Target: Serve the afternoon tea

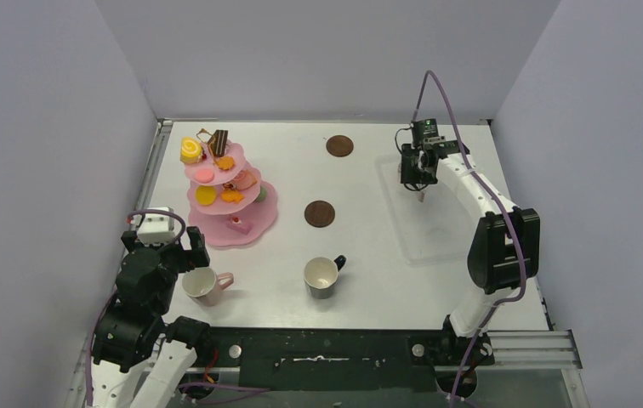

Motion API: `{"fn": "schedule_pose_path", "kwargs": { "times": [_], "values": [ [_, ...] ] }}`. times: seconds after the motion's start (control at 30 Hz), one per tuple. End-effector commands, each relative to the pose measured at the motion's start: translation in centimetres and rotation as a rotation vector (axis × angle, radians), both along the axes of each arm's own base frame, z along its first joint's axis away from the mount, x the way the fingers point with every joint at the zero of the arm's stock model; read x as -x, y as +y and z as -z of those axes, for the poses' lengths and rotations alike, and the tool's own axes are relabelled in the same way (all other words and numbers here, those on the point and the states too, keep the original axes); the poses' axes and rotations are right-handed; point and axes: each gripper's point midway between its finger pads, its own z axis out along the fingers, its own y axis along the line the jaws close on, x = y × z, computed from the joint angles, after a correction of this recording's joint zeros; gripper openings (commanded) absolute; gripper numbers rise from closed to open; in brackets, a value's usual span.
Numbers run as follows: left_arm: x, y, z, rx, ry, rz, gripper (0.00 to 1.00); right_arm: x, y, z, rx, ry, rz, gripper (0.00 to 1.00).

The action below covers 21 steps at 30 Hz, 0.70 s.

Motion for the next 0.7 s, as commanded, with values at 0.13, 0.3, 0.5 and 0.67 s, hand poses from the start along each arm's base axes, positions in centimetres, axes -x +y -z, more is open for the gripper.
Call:
{"fn": "schedule_pose_path", "kwargs": {
  "times": [0.13,0.3,0.5,0.67],
  "values": [
    [-0.5,-0.2,-1.6,0.011,-0.061,0.008,0.88,0.2,1.7,-3.8,-0.041,-0.093,-0.028,0.39],
    [-0.4,-0.1,-1.6,0.010,-0.062,0.005,0.88,1.0,4.1,-5.4,-0.083,-0.127,-0.079,0.39],
    [-0.4,0.0,-1.7,0.010,-0.068,-0.003,0.88,2.3,9.4,-7.1,-0.176,-0.162,-0.187,0.39],
    [-0.3,0.3,-1.8,0.009,-0.073,-0.014,0.88,4.0,14.5,-8.1,-0.217,-0.177,-0.291,0.39]
  ]
}}
